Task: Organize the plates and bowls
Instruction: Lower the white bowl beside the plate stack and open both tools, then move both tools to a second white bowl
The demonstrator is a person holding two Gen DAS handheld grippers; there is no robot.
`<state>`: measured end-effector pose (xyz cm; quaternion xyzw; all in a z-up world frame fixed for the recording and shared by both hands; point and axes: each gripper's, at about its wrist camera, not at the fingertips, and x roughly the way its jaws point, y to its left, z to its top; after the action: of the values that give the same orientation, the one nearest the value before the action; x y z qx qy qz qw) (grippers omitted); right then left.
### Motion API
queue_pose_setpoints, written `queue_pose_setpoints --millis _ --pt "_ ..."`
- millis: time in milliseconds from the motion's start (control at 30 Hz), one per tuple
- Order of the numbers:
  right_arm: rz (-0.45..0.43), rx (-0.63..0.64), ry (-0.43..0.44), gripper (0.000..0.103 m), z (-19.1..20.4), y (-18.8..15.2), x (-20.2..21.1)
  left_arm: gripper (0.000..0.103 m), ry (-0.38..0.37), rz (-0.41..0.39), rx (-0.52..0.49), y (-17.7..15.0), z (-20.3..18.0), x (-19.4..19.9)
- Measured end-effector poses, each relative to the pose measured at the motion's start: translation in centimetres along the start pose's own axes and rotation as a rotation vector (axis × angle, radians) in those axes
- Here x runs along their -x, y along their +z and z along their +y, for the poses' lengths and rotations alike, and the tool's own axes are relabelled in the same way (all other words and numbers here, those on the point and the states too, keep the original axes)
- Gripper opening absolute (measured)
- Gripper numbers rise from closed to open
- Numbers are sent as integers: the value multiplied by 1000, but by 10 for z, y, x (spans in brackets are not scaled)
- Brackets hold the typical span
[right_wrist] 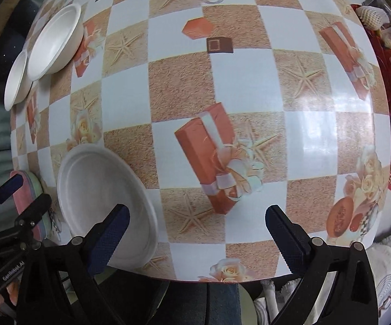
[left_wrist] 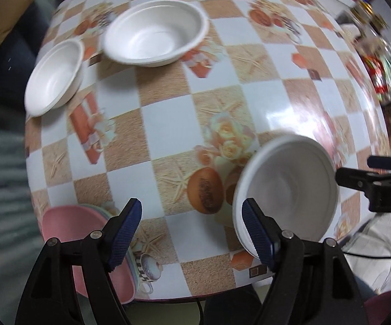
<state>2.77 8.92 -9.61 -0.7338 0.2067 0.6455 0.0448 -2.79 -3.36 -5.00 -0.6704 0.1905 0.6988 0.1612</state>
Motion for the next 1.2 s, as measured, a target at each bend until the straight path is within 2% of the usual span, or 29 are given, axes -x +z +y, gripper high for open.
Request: queue_pose_setpoints --millis 67,133,300,500,667,900,1200 --pt "4 -2 -2 101 -1 2 1 80 -13 2 29 7 12 -5" --pt "3 0 -9 101 -11 17 12 80 -17 1 49 10 15 -2" --pt "-14 32 -19 101 -2 32 26 80 -29 -5 95 12 22 4" --pt "-38 93 -34 101 9 61 40 80 -45 -57 150 27 34 15" --pt "-81 173 -82 101 27 93 51 80 -51 -74 230 49 50 16" --pt "-113 233 -69 101 54 143 58 80 -30 -95 340 87 73 7" --pt "-138 286 -52 101 101 207 45 80 18 -124 410 138 90 -7"
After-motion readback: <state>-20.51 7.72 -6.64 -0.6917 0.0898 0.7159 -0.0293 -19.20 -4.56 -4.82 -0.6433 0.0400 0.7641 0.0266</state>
